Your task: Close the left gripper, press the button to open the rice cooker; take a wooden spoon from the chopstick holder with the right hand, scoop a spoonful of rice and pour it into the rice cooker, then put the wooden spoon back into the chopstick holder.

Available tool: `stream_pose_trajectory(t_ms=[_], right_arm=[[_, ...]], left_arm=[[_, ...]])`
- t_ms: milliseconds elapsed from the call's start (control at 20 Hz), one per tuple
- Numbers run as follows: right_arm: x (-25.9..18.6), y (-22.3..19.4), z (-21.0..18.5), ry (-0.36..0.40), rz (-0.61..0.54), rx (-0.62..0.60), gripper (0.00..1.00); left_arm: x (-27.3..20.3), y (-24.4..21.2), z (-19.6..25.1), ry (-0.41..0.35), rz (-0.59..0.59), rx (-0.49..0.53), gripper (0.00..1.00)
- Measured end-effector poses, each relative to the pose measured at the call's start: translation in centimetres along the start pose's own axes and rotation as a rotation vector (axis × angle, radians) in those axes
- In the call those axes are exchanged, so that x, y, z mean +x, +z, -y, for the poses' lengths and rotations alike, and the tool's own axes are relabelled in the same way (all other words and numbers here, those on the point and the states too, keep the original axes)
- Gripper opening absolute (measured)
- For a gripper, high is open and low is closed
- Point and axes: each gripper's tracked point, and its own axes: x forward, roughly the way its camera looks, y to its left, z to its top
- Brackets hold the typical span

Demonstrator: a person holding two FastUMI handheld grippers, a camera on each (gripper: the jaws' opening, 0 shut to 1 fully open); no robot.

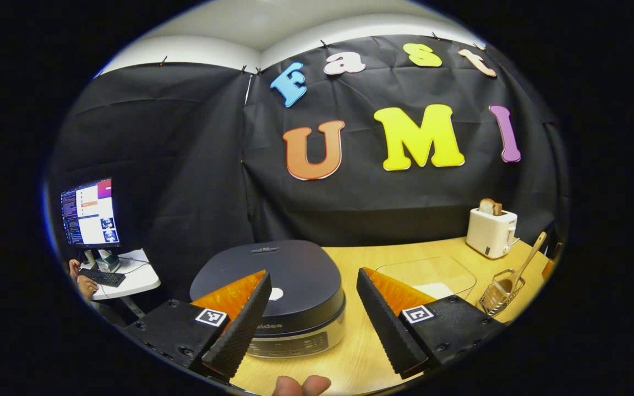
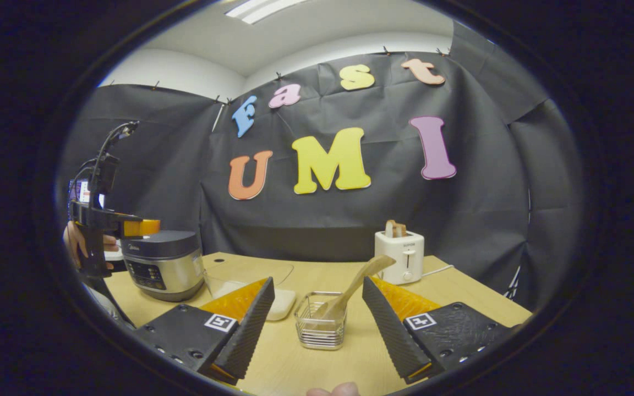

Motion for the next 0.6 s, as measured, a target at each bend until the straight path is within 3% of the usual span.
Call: stream_pose_trajectory(t_ms=[200,250,300,500,550,600], right_arm=[[-0.1,1.5,0.1,-0.016,0.023,-0.009,0.95],[-0.2,1.7,0.4,-0.024,0.025,-0.015,0.95],[-0.5,2.2,0.7,-0.035,0.032,-0.018,0.95],[-1.7,3.7,1.5,-0.078,0.073,-0.021,0.95],[-1.9,4.2,1.8,-0.093,0.089,-0.019,0.95],[-2.1,4.5,2.2,-0.11,0.094,-0.016,0.95]], left_arm=[[-2.3,2.5,4.2,-0.083,0.097,-0.041,0.99],[-3.1,2.7,5.0,-0.098,0.116,-0.05,0.95],[-3.7,2.7,5.9,-0.12,0.125,-0.053,0.99],[-5.8,2.5,8.6,-0.185,0.159,-0.035,0.99],[-6.2,2.4,9.4,-0.208,0.169,-0.022,0.95],[-6.6,2.4,10.2,-0.228,0.173,-0.011,0.99]])
